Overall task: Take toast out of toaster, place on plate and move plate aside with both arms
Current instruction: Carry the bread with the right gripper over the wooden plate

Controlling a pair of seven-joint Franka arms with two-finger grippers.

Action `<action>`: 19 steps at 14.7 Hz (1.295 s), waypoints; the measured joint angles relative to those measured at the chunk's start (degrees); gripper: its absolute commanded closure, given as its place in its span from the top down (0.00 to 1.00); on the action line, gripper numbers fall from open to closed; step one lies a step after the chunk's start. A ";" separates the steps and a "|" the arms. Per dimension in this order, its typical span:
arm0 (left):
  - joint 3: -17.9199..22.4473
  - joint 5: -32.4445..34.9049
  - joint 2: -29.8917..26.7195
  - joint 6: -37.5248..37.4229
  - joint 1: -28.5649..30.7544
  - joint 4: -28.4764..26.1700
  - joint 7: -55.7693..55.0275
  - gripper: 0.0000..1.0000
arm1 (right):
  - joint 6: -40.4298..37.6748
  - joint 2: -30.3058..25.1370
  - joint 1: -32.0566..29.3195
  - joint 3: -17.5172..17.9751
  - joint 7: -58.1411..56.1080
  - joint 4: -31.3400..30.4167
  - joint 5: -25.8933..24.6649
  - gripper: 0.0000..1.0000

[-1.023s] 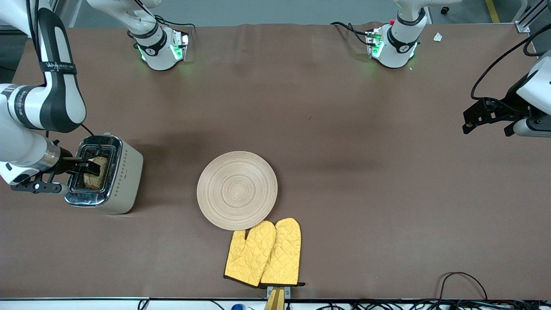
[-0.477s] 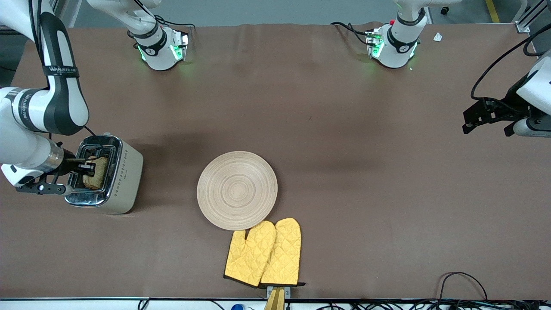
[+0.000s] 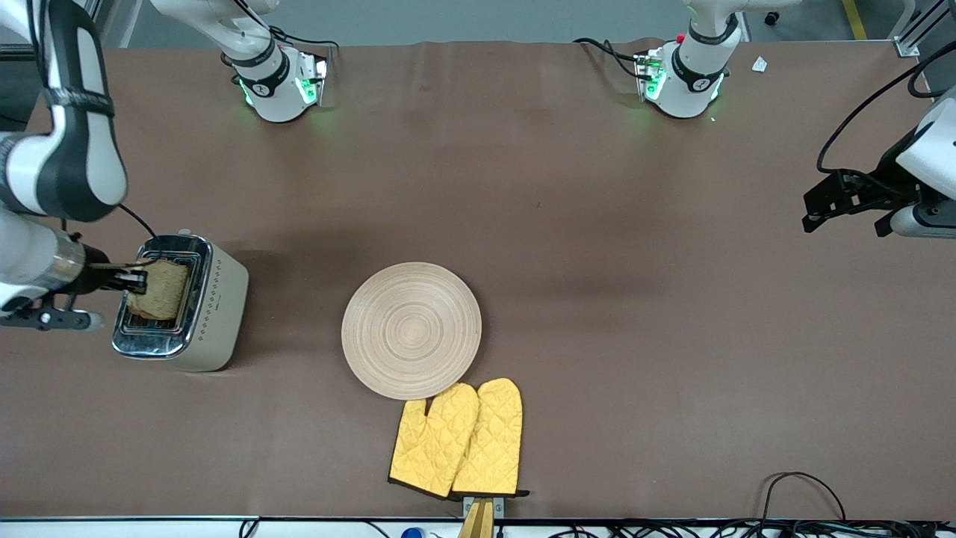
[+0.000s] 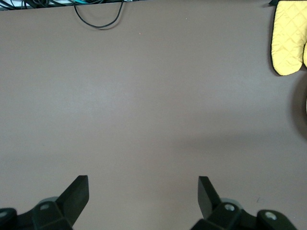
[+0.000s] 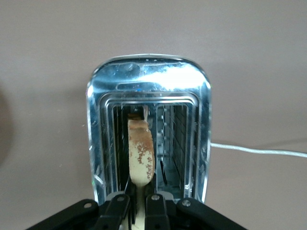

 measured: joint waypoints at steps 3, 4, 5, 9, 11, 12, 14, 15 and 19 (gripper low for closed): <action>0.00 0.00 0.01 0.00 0.03 -0.01 0.00 1.00 | -4.47 -4.86 0.04 0.30 -0.46 2.18 0.24 0.00; 0.00 0.00 0.01 0.00 0.04 -0.01 0.00 1.00 | -6.22 -5.89 0.25 0.61 -0.50 3.12 0.31 0.00; 0.00 0.00 0.01 0.00 0.05 -0.01 0.00 1.00 | -7.68 -6.55 0.96 0.92 -0.50 4.14 0.38 0.00; 0.01 0.00 0.01 0.00 0.12 -0.01 0.00 1.00 | -6.62 -6.31 7.85 1.66 4.40 5.38 0.95 0.00; 0.01 0.00 0.02 -0.01 0.16 -0.01 0.00 1.00 | -2.97 -4.87 9.80 1.76 8.39 4.61 6.07 0.00; 0.01 0.00 0.02 -0.01 0.17 -0.02 0.00 1.00 | -0.84 -3.71 10.28 1.77 9.40 3.86 8.85 0.00; 0.01 0.00 0.02 -0.02 0.17 -0.03 0.00 1.00 | 5.39 -1.27 12.11 1.82 12.82 1.05 11.32 0.00; 0.01 0.00 0.02 -0.02 0.18 -0.03 0.00 1.00 | 8.66 -0.04 13.66 1.87 15.26 -0.59 11.69 0.00; 0.01 0.00 0.02 -0.02 0.18 -0.04 0.00 1.00 | 17.85 4.98 21.87 2.08 24.67 -3.32 18.81 0.00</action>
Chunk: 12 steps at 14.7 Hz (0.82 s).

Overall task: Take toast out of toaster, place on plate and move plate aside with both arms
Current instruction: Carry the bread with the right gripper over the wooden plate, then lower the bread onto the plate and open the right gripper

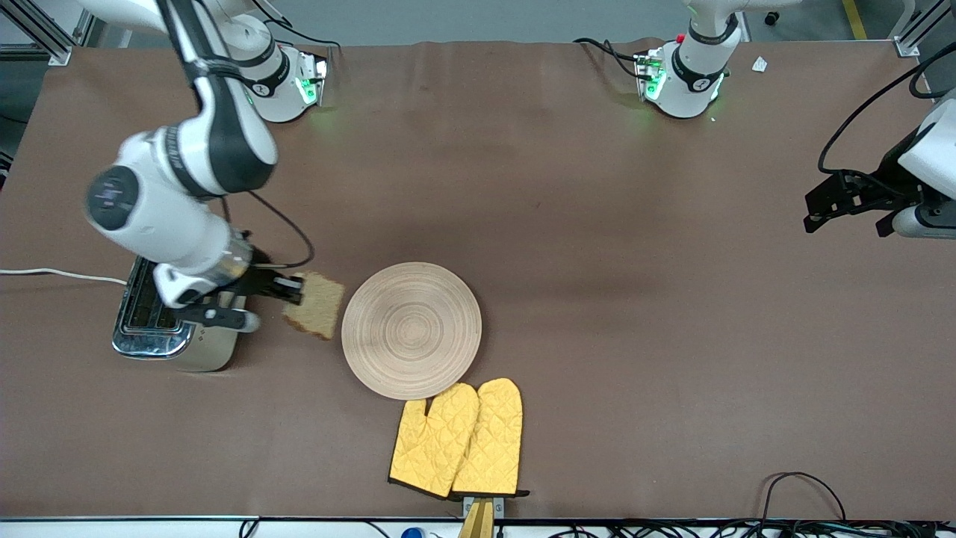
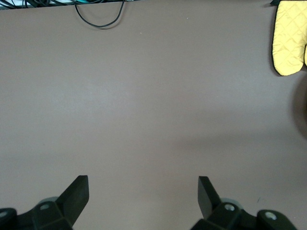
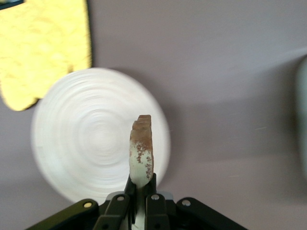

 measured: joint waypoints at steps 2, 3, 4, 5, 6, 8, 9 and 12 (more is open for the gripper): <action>0.00 0.00 0.00 0.00 0.00 -0.01 0.00 1.00 | 4.24 2.37 3.53 0.03 2.98 -0.04 4.27 0.00; 0.00 0.00 0.00 0.00 0.00 -0.01 0.00 1.00 | 5.96 3.38 4.76 0.02 3.48 -0.05 6.62 0.00; 0.00 0.00 0.00 0.00 0.00 -0.01 0.00 1.00 | 7.55 4.35 5.82 0.01 3.69 -0.06 8.95 0.00; 0.00 0.00 0.00 0.00 0.00 -0.01 0.00 1.00 | 9.12 5.30 6.76 0.02 3.76 -0.07 10.79 0.00; 0.00 0.00 0.00 0.00 0.00 -0.01 0.00 1.00 | 10.52 6.30 7.55 0.02 3.84 -0.09 11.83 0.00; 0.00 0.00 0.00 0.00 0.00 -0.01 0.00 1.00 | 12.82 8.41 8.49 0.01 4.05 -0.12 12.59 0.00; 0.00 0.00 0.00 0.00 0.00 -0.01 0.00 1.00 | 13.70 9.50 8.56 -0.01 4.05 -0.13 12.69 0.00; 0.01 0.00 0.00 0.00 0.04 -0.01 0.00 1.00 | 14.82 11.95 8.29 -0.62 3.35 -0.14 12.73 0.00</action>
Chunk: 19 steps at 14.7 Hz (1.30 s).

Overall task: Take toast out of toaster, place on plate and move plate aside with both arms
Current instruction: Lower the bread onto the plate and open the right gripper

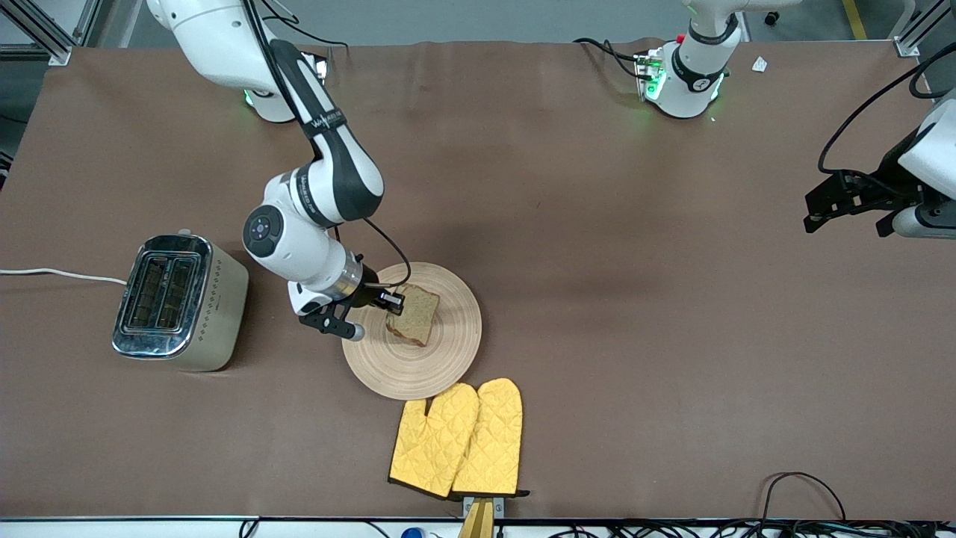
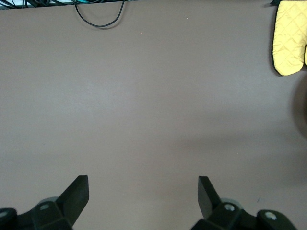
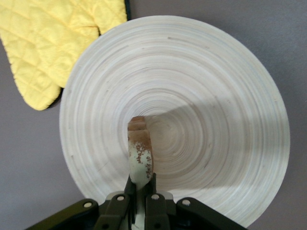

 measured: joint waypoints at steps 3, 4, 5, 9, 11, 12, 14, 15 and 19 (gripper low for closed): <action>0.02 0.00 0.00 0.00 0.02 0.00 0.00 1.00 | 0.36 0.92 -1.60 -0.40 -3.58 -0.29 0.00 0.00; 0.03 0.00 0.00 0.00 0.02 0.00 0.00 1.00 | 0.45 1.15 -2.44 -0.45 -5.19 -0.74 0.01 0.00; 0.03 0.00 0.00 0.00 0.02 0.00 0.00 1.00 | 0.56 1.37 -3.31 -0.47 -6.64 -1.23 0.02 0.00; 0.03 0.00 0.00 0.00 0.03 0.00 0.00 1.00 | 2.07 2.07 -5.42 -0.49 -9.61 -2.87 0.05 0.57; 0.04 0.00 0.00 0.00 0.03 0.00 0.00 1.00 | 2.57 2.12 -5.53 -0.48 -9.66 -3.36 0.05 0.89; 0.04 0.34 0.01 0.00 0.01 0.00 0.00 1.00 | 2.59 2.12 -5.52 -0.47 -9.66 -3.42 0.05 1.00; 0.01 1.36 0.05 -0.03 -0.05 -0.01 0.00 1.00 | 2.50 1.98 -5.50 -0.48 -9.66 -3.39 0.05 1.00; -0.02 1.49 0.08 -0.06 -0.10 -0.02 0.01 1.00 | 2.23 1.67 -5.50 -0.57 -9.67 -3.25 0.05 1.00; -0.24 1.54 0.77 -0.61 -0.32 -0.19 0.01 1.00 | -3.81 -3.89 -5.47 -3.76 -10.03 -2.15 -2.08 1.00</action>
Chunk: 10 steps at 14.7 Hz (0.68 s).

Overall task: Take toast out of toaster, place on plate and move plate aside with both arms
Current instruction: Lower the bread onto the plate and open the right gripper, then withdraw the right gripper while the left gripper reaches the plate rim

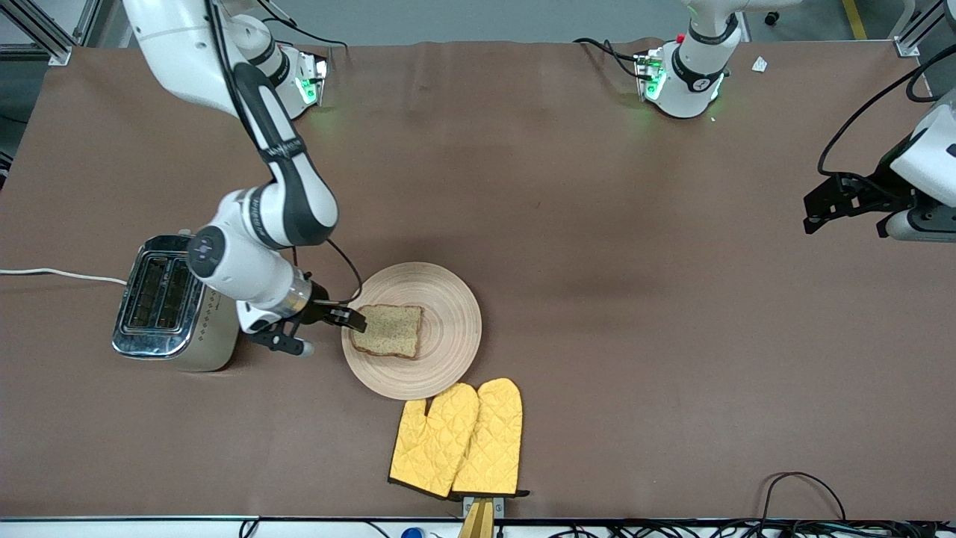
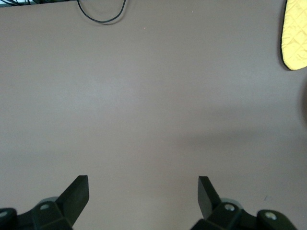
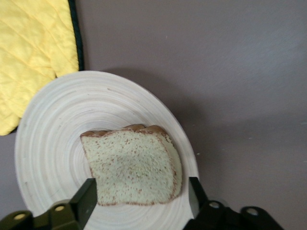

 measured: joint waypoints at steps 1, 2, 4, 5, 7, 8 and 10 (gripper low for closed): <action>-0.06 -0.03 0.38 -0.50 0.00 -0.05 0.00 1.00 | -2.04 -2.39 -0.08 -1.13 -0.04 0.21 -1.87 1.00; -0.07 -0.48 0.77 -1.45 0.01 -0.06 0.01 1.00 | -3.63 -4.97 -0.14 -2.15 -0.03 0.24 -3.52 1.00; -0.09 -5.32 1.54 -3.08 0.05 -0.28 0.09 1.00 | -5.74 -9.30 -0.20 -4.20 -0.59 0.13 -6.04 1.00; -0.14 -9.24 2.16 -3.39 -0.05 -0.62 0.09 1.00 | -6.91 -10.84 -0.23 -5.52 -1.70 0.06 -8.09 1.00; -0.42 -14.82 4.39 -3.20 -1.46 -1.17 -0.50 1.00 | -10.08 -13.03 -0.33 -8.60 -4.94 0.04 -12.81 1.00; -0.65 -16.51 6.14 -2.27 -2.73 -1.34 -1.89 1.00 | -12.05 -14.08 -0.36 -10.42 -7.33 0.06 -15.29 1.00; -0.95 -22.73 11.19 1.45 -4.53 -1.79 -4.06 1.00 | -16.31 -16.76 -0.47 -15.04 -13.84 0.12 -18.09 1.00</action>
